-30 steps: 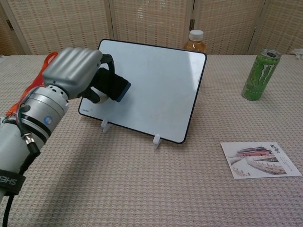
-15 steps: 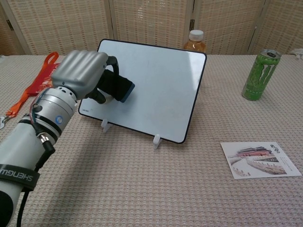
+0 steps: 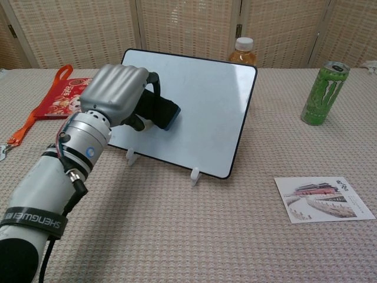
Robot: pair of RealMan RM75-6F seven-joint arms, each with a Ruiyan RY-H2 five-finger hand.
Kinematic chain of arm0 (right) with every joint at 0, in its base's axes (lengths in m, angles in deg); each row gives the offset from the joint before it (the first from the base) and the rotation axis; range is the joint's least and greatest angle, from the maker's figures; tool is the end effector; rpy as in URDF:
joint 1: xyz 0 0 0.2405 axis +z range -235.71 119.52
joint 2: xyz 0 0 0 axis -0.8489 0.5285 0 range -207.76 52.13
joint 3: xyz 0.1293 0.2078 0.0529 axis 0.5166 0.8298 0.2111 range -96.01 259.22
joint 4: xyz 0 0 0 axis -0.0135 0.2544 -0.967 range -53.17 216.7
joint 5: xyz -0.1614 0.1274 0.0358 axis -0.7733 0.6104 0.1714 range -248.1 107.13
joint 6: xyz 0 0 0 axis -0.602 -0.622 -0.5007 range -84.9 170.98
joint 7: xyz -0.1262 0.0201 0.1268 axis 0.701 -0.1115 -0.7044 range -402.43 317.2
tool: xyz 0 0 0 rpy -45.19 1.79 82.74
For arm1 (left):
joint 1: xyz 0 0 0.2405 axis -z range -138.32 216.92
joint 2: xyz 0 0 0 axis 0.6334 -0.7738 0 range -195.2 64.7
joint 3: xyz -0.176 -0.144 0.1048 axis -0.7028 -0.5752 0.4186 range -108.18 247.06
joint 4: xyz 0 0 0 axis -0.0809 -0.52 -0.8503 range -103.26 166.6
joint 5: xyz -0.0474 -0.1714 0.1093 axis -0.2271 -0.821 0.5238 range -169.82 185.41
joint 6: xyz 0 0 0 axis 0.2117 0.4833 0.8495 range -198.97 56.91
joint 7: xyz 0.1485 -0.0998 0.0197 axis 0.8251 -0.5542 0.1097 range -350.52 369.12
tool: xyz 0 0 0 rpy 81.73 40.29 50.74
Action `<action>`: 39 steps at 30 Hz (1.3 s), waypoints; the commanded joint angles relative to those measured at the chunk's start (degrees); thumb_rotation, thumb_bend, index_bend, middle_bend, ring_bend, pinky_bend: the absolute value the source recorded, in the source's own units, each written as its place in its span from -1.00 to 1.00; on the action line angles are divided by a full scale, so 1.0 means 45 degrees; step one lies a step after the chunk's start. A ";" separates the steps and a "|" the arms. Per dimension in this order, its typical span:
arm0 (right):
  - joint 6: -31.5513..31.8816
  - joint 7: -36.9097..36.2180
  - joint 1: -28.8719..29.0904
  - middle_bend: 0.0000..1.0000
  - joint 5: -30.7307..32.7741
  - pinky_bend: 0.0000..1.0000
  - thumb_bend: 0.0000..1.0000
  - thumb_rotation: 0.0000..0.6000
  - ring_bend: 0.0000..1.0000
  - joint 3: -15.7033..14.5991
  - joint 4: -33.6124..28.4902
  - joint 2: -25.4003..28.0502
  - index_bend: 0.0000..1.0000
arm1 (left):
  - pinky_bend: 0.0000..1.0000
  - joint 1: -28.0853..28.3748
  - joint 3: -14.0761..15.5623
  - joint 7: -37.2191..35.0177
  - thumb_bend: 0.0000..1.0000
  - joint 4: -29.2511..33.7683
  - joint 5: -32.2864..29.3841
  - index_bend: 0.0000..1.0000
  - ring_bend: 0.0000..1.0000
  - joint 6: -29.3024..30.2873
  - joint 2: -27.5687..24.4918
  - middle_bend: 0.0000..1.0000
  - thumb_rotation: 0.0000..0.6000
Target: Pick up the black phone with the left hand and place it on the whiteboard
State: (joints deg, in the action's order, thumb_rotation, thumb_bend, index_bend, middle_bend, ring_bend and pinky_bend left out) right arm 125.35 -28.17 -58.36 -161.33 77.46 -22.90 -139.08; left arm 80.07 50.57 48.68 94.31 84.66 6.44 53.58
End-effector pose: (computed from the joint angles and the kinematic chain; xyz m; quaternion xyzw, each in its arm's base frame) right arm -0.2803 -0.1604 0.1236 0.6538 -0.4130 0.3069 0.5549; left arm -0.0674 0.3581 -0.0710 -0.6517 -0.2228 -0.4473 0.5705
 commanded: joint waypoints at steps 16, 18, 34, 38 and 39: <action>0.0035 -0.0077 -0.0025 -1.00 -0.0062 -1.00 -0.40 1.00 -1.00 0.0002 0.0024 0.0018 -1.00 | 1.00 0.0212 0.0133 -0.0071 -0.36 -0.0482 -0.0212 -0.33 0.91 -0.0080 0.0224 1.00 1.00; 0.0021 -0.0047 -0.0024 -1.00 -0.0057 -1.00 -0.40 1.00 -1.00 0.0000 0.0018 0.0006 -1.00 | 1.00 0.0214 0.0152 0.0013 -0.36 -0.0397 -0.0268 -0.49 0.91 -0.0130 0.0196 1.00 1.00; 0.0071 -0.0077 -0.0061 -1.00 -0.0073 -1.00 -0.40 1.00 -1.00 0.0006 0.0006 0.0044 -1.00 | 1.00 0.0034 0.0545 0.0655 -0.41 0.0413 -0.0368 -0.71 0.91 -0.0105 -0.0069 1.00 1.00; 0.0014 0.0049 -0.0047 -1.00 -0.0017 -1.00 -0.40 1.00 -1.00 0.0016 -0.0016 0.0008 -1.00 | 1.00 -0.0356 0.0868 0.1086 -0.42 0.1450 -0.0254 -0.74 0.91 0.0225 -0.0627 1.00 1.00; 0.0028 0.0076 -0.0055 -1.00 -0.0023 -1.00 -0.40 1.00 -1.00 0.0016 -0.0018 0.0000 -1.00 | 1.00 -0.0455 0.0949 0.1136 -0.42 0.1672 -0.0208 -0.75 0.91 0.0309 -0.0779 1.00 1.00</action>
State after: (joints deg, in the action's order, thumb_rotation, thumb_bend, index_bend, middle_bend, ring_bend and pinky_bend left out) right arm 125.46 -27.87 -58.59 -161.44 77.52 -22.96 -139.05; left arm 79.07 53.92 52.86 99.96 83.29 6.88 51.50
